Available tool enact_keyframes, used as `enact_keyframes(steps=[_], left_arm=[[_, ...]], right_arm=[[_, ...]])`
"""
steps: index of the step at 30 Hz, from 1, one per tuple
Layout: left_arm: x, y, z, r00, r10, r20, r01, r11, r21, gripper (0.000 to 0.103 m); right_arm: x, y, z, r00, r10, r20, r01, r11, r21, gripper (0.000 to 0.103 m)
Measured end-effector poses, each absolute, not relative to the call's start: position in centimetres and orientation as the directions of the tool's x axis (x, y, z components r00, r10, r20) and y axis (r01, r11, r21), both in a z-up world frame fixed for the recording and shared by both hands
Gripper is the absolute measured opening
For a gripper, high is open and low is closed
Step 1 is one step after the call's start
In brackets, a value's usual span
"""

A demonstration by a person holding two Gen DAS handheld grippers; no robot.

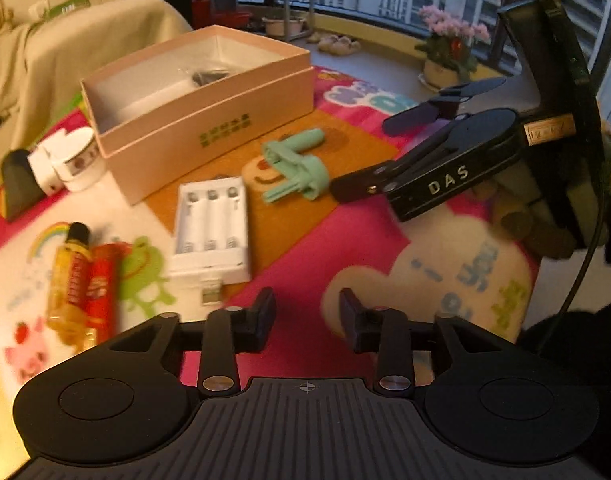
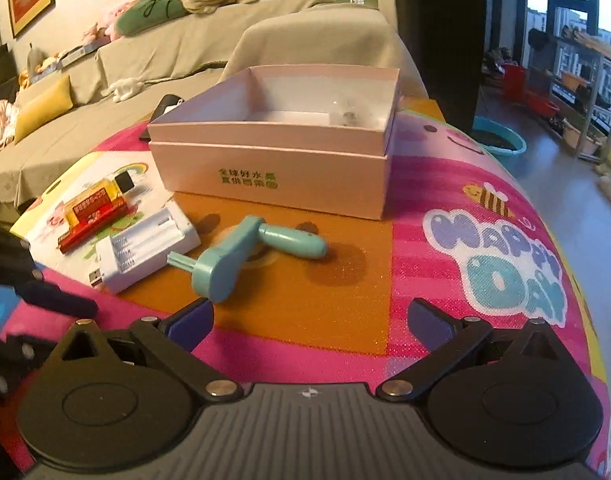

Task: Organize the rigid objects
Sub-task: 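Grasp the white battery charger with the left tool while the right tool grasps the mint-green toy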

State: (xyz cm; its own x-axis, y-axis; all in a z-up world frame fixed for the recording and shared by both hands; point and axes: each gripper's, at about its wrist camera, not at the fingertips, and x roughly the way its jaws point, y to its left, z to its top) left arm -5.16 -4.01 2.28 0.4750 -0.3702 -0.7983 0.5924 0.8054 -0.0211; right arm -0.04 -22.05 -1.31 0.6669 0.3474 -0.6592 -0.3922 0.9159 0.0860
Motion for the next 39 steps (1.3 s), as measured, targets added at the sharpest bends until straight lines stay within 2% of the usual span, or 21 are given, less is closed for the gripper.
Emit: enact_keyframes(steps=[1, 3, 6, 9, 10, 11, 13, 14, 16, 18, 20, 23, 29, 31, 32, 33, 39], left_arm=[[-5.2, -4.2, 2.2, 0.466, -0.382, -0.798, 0.602, 0.798, -0.03, 0.059], [-5.6, -5.0, 2.1, 0.446, -0.399, -0.801, 0.627, 0.778, -0.038, 0.08], [-5.9, -6.0, 1.7, 0.439, -0.405, -0.802, 0.649, 0.76, -0.029, 0.092], [-6.0, -6.0, 1.7, 0.44, -0.418, -0.795, 0.647, 0.761, -0.042, 0.09], [-6.0, -5.8, 2.0, 0.433, -0.433, -0.79, 0.647, 0.76, -0.062, 0.088], [-6.2, -5.5, 2.6, 0.437, -0.449, -0.779, 0.647, 0.759, -0.075, 0.083], [-6.4, -4.8, 4.0, 0.491, -0.457, -0.741, 0.633, 0.772, -0.057, 0.081], [-6.4, -4.3, 4.7, 0.541, -0.447, -0.713, 0.611, 0.791, -0.033, 0.081], [-5.8, -3.5, 5.3, 0.633, -0.39, -0.669, 0.537, 0.844, 0.016, 0.081], [-4.1, -2.7, 4.9, 0.68, -0.287, -0.675, 0.422, 0.906, 0.04, 0.081], [-2.5, -2.3, 4.0, 0.69, -0.236, -0.685, 0.339, 0.941, 0.017, 0.081], [-1.3, -2.5, 2.8, 0.692, -0.232, -0.683, 0.295, 0.955, -0.026, 0.081], [-0.6, -2.6, 0.8, 0.681, -0.224, -0.697, 0.268, 0.962, -0.047, 0.08], [-0.9, -2.0, 0.8, 0.679, -0.229, -0.697, 0.276, 0.96, -0.046, 0.076], [-1.0, -1.9, 0.8, 0.682, -0.22, -0.698, 0.274, 0.961, -0.035, 0.067], [-1.3, -1.7, 0.8, 0.691, -0.2, -0.695, 0.261, 0.965, -0.018, 0.054], [-1.8, -0.8, 0.8, 0.696, -0.208, -0.687, 0.258, 0.966, -0.032, 0.053]], right_arm=[[-0.1, -22.0, -1.2, 0.667, 0.357, -0.654, -0.4, 0.912, 0.089, 0.103], [-0.2, -21.3, -0.8, 0.67, 0.383, -0.635, -0.432, 0.898, 0.086, 0.103], [0.5, -19.9, -0.8, 0.659, 0.407, -0.632, -0.462, 0.883, 0.087, 0.103], [1.8, -18.6, -1.2, 0.639, 0.419, -0.645, -0.475, 0.875, 0.098, 0.101], [2.1, -18.3, -1.2, 0.64, 0.416, -0.646, -0.474, 0.876, 0.095, 0.097], [2.2, -18.1, -1.2, 0.648, 0.412, -0.64, -0.471, 0.878, 0.088, 0.09], [2.4, -17.9, -1.0, 0.656, 0.406, -0.636, -0.478, 0.876, 0.067, 0.077], [2.4, -17.8, -0.9, 0.659, 0.404, -0.634, -0.482, 0.874, 0.056, 0.059], [2.3, -17.9, -0.8, 0.65, 0.416, -0.636, -0.5, 0.864, 0.054, 0.051], [2.2, -18.0, -0.8, 0.654, 0.408, -0.638, -0.499, 0.866, 0.042, 0.051], [2.1, -18.1, -0.8, 0.655, 0.404, -0.638, -0.496, 0.868, 0.041, 0.052], [1.8, -18.3, -0.8, 0.67, 0.381, -0.637, -0.473, 0.88, 0.028, 0.074], [1.2, -19.0, -1.0, 0.697, 0.337, -0.632, -0.449, 0.893, -0.019, 0.079], [1.6, -19.0, -1.0, 0.691, 0.341, -0.637, -0.45, 0.893, -0.011, 0.082], [1.9, -18.9, -1.0, 0.683, 0.346, -0.643, -0.453, 0.891, -0.002, 0.085], [2.1, -18.8, -1.0, 0.679, 0.352, -0.644, -0.455, 0.891, 0.008, 0.086], [4.6, -17.2, -1.2, 0.668, 0.349, -0.657, -0.419, 0.906, 0.055, 0.097]])
